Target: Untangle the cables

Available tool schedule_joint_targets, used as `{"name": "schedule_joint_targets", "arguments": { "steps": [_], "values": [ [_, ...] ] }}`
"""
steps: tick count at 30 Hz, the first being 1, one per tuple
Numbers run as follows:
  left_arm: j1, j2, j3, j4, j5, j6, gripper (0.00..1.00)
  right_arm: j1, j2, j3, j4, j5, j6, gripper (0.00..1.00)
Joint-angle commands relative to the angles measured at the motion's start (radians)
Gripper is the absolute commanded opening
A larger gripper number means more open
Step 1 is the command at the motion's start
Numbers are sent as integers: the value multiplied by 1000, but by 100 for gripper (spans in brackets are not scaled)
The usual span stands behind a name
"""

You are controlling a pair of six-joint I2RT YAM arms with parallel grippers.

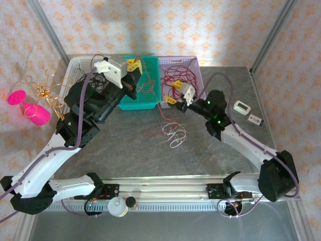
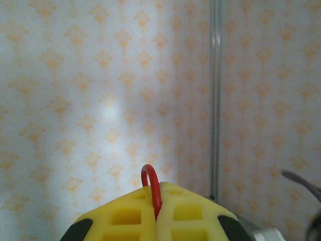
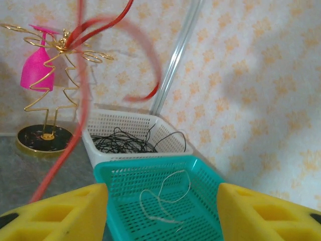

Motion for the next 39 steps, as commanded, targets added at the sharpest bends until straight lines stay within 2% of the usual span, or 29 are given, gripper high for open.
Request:
{"name": "schedule_joint_targets", "arguments": {
  "steps": [1,5,9,12,16,19,21,22,25,28,31,35,39],
  "values": [
    [5,-24,-9,-35,115,-30,0,-10,49,111,-71,-168,-110,60],
    [5,-22,-13,-54,153,-30,0,-23,105,198,-138,-304,-125,60],
    [5,-21,-16,-52,147,-29,0,-17,160,291,-326,-471,-219,59],
    [6,-18,-14,-47,153,-29,0,-10,188,329,-429,-506,-295,57],
    [5,-9,-4,-59,156,-28,0,-9,211,360,-444,-541,-289,51],
    [6,-6,-8,-57,156,-29,0,3,233,390,-451,-552,-272,40],
    [5,-6,-14,-51,154,-31,0,12,248,408,-464,-550,-279,37],
    [5,-4,-16,-52,154,-32,0,15,253,410,-463,-540,-278,34],
    [7,-5,-17,-53,146,-32,0,18,265,415,-435,-507,-243,12],
    [7,-10,-22,-49,114,-26,0,18,255,385,-394,-446,-208,2],
    [7,-23,-28,-11,43,-9,0,18,220,290,-279,-318,-120,0],
    [8,-32,-13,35,-52,34,0,18,136,91,-57,-81,34,0],
    [12,-35,8,59,-55,62,0,17,78,-33,-38,130,82,0]
  ]
}}
